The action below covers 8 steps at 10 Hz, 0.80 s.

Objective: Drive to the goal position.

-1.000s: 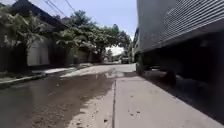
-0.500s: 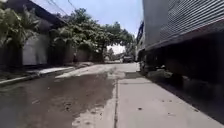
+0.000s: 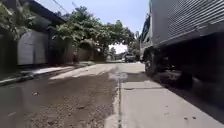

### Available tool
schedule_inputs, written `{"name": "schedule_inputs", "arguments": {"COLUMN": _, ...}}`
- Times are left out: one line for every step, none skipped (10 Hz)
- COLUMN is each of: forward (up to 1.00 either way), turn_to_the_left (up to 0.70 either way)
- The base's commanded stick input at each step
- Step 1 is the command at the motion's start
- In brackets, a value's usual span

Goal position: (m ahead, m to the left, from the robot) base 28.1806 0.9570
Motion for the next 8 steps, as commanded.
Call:
{"name": "schedule_inputs", "arguments": {"forward": 1.00, "turn_to_the_left": 0.00}}
{"name": "schedule_inputs", "arguments": {"forward": 1.00, "turn_to_the_left": 0.00}}
{"name": "schedule_inputs", "arguments": {"forward": 1.00, "turn_to_the_left": 0.00}}
{"name": "schedule_inputs", "arguments": {"forward": 1.00, "turn_to_the_left": 0.00}}
{"name": "schedule_inputs", "arguments": {"forward": 1.00, "turn_to_the_left": 0.00}}
{"name": "schedule_inputs", "arguments": {"forward": 1.00, "turn_to_the_left": 0.00}}
{"name": "schedule_inputs", "arguments": {"forward": 1.00, "turn_to_the_left": 0.00}}
{"name": "schedule_inputs", "arguments": {"forward": 1.00, "turn_to_the_left": -0.02}}
